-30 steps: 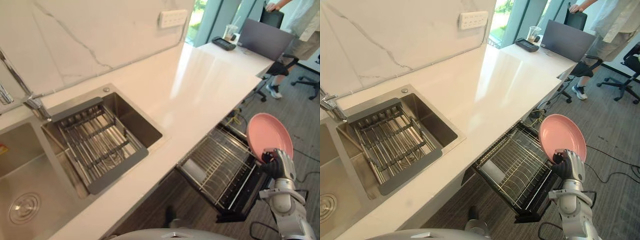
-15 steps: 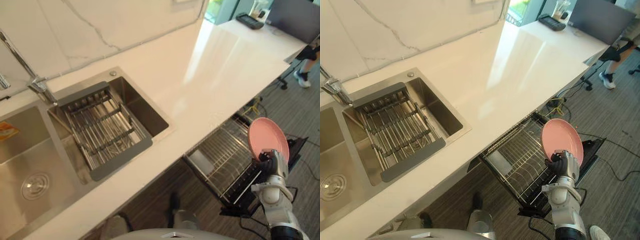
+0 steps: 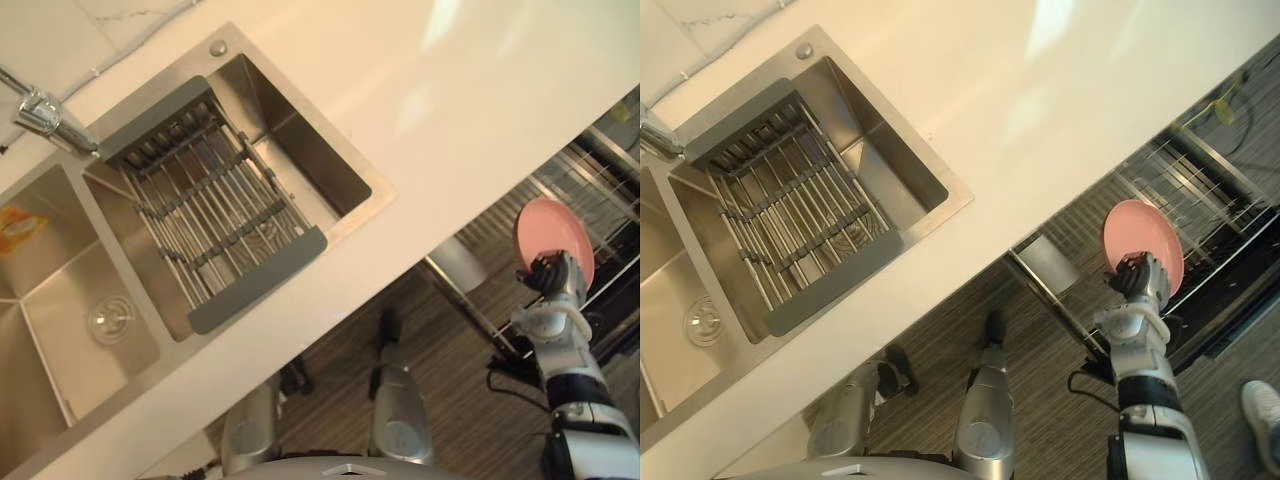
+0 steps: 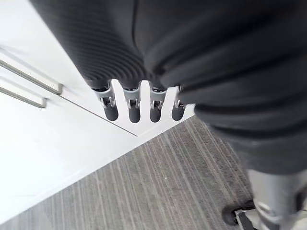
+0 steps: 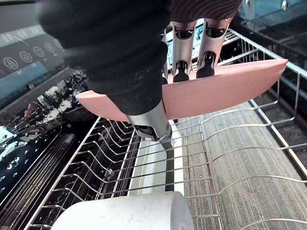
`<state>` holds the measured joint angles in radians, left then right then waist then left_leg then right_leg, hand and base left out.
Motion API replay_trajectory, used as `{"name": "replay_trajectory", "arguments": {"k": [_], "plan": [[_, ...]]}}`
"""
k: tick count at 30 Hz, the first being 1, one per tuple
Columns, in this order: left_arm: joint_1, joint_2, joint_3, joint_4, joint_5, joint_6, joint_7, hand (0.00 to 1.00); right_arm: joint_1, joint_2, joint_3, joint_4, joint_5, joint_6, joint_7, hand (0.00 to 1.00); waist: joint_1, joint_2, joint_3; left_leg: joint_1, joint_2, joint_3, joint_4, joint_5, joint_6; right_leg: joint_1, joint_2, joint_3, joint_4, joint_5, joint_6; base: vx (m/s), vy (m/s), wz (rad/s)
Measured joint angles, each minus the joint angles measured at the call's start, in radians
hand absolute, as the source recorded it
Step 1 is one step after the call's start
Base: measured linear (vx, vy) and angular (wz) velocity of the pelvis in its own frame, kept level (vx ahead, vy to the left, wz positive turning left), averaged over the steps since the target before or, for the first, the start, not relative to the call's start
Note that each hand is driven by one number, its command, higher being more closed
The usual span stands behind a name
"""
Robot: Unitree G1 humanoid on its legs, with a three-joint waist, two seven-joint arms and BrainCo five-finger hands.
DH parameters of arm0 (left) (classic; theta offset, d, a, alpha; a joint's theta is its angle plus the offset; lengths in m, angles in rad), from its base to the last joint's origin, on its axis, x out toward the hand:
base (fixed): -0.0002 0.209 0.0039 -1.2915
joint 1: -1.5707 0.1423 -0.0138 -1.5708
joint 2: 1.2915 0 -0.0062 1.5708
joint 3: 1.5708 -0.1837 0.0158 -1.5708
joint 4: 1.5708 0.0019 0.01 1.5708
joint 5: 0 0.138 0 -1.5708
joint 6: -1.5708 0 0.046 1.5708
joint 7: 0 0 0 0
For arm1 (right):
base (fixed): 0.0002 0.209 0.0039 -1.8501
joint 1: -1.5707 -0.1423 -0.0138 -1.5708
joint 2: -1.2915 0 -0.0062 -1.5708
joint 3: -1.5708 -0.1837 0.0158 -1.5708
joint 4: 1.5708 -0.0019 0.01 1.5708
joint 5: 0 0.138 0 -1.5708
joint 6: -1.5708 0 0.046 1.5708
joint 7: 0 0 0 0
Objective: Walk over to the sink, pick up the cup, carry it to the dishwasher, place the cup inside the dishwasher, then close the dishwasher door
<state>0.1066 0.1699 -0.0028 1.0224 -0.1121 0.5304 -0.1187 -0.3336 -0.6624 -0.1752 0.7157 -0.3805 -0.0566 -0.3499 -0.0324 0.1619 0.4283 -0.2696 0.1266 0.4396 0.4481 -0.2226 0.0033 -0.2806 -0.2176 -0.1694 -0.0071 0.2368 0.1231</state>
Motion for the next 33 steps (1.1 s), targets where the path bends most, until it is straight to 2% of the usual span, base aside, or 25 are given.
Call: {"name": "replay_trajectory", "arguments": {"k": [2, 6, 10, 11, 15, 16, 19, 22, 25, 28, 30, 31, 33], "plan": [[-0.005, -0.003, -0.032, 0.014, 0.007, 0.009, -0.022, 0.0, -0.025, -0.037, 0.024, 0.013, 0.0, 0.01, 0.007, 1.0, -0.001, 0.02, 0.008, -0.003, -0.019, 0.0, -0.02, 0.016, 0.008, -0.017, -0.01, 0.004, 0.001, 0.011, -0.005, 0.0, 0.0, 0.0], [-0.012, -0.005, -0.081, 0.017, 0.005, 0.017, -0.044, 0.0, -0.089, -0.111, 0.062, 0.029, -0.001, 0.018, 0.043, 1.0, 0.006, 0.051, 0.032, -0.01, -0.052, -0.001, -0.056, 0.036, 0.018, -0.062, -0.032, 0.025, 0.033, 0.009, 0.007, 0.0, 0.005, -0.03], [-0.029, -0.006, -0.102, 0.023, -0.017, -0.003, -0.053, 0.0, -0.126, -0.136, 0.1, 0.061, -0.001, 0.022, 0.067, 1.0, 0.006, 0.065, 0.041, -0.021, -0.085, -0.003, -0.086, 0.052, 0.029, -0.099, -0.061, 0.032, 0.065, -0.005, 0.008, -0.05, 0.027, 0.1], [-0.04, -0.006, -0.111, 0.031, -0.029, -0.019, -0.061, 0.0, -0.137, -0.136, 0.118, 0.079, -0.001, 0.022, 0.066, 0.0, 0.007, 0.067, 0.045, -0.032, -0.088, -0.004, -0.086, 0.053, 0.03, -0.11, -0.066, 0.032, 0.069, -0.005, 0.008, -0.06, 0.026, 0.12], [-0.082, -0.025, -0.138, 0.053, -0.058, -0.085, -0.059, 0.0, -0.163, -0.157, 0.134, 0.1, 0.013, 0.076, 0.066, 0.0, 0.006, 0.067, 0.047, -0.053, -0.104, -0.01, -0.087, 0.054, 0.032, -0.126, -0.082, 0.028, 0.072, -0.001, 0.01, -0.04, 0.017, 0.12], [-0.103, -0.036, -0.152, 0.054, -0.071, -0.096, -0.057, 0.0, -0.167, -0.16, 0.133, 0.12, 0.028, 0.11, 0.059, 0.0, 0.005, 0.067, 0.047, -0.064, -0.106, -0.02, -0.086, 0.054, 0.03, -0.129, -0.085, 0.019, 0.072, -0.001, 0.011, -0.04, 0.001, 0.17], [-0.12, -0.046, -0.157, 0.059, -0.095, -0.099, -0.045, 0.0, -0.172, -0.151, 0.112, 0.136, 0.055, 0.153, 0.044, 0.0, 0.004, 0.067, 0.047, -0.079, -0.107, -0.029, -0.087, 0.057, 0.025, -0.135, -0.085, 0.01, 0.067, -0.006, 0.016, -0.02, -0.017, 0.13], [-0.119, -0.051, -0.156, 0.082, -0.12, -0.091, -0.035, 0.0, -0.16, -0.106, 0.108, 0.139, 0.085, 0.17, 0.041, 0.0, -0.004, 0.067, 0.047, -0.078, -0.104, -0.033, -0.085, 0.065, 0.028, -0.132, -0.083, 0.002, 0.068, -0.007, 0.016, 0.03, -0.035, 0.04], [-0.117, -0.055, -0.143, 0.089, -0.123, -0.082, -0.033, 0.0, -0.15, -0.076, 0.082, 0.153, 0.123, 0.168, 0.025, 0.0, -0.008, 0.065, 0.048, -0.058, -0.1, -0.05, -0.08, 0.065, 0.027, -0.108, -0.079, -0.007, 0.08, -0.017, 0.013, 0.03, -0.036, 0.05], [-0.113, -0.059, -0.078, 0.087, -0.116, -0.096, -0.018, 0.0, -0.111, -0.03, 0.017, 0.1, 0.23, 0.149, 0.036, 0.0, -0.011, 0.041, 0.065, 0.006, -0.092, -0.059, -0.083, 0.051, 0.01, -0.053, -0.072, -0.01, 0.104, -0.05, 0.014, 0.01, -0.028, -0.03], [-0.095, -0.06, -0.029, 0.083, -0.077, -0.105, -0.016, 0.0, -0.033, 0.028, -0.024, -0.07, 0.268, 0.115, 0.061, 0.0, -0.031, 0.003, 0.09, 0.057, -0.077, -0.059, -0.085, 0.032, 0.003, 0.004, -0.06, -0.015, 0.096, -0.058, 0.017, 0.0, -0.029, -0.13], [-0.088, -0.059, -0.02, 0.078, -0.074, -0.104, -0.016, 0.0, -0.009, 0.047, -0.039, -0.117, 0.27, 0.105, 0.061, 0.0, -0.035, 0.0, 0.092, 0.072, -0.074, -0.057, -0.086, 0.029, 0.001, 0.02, -0.056, -0.016, 0.088, -0.057, 0.017, 0.01, -0.03, -0.13], [-0.043, -0.06, 0.028, 0.049, -0.043, -0.104, -0.017, 0.0, 0.084, 0.107, -0.103, -0.291, 0.268, 0.071, 0.053, 0.0, -0.059, -0.038, 0.089, 0.114, -0.06, -0.059, -0.089, 0.02, -0.008, 0.08, -0.04, -0.028, 0.054, -0.055, 0.015, 0.03, -0.028, -0.03]]}}
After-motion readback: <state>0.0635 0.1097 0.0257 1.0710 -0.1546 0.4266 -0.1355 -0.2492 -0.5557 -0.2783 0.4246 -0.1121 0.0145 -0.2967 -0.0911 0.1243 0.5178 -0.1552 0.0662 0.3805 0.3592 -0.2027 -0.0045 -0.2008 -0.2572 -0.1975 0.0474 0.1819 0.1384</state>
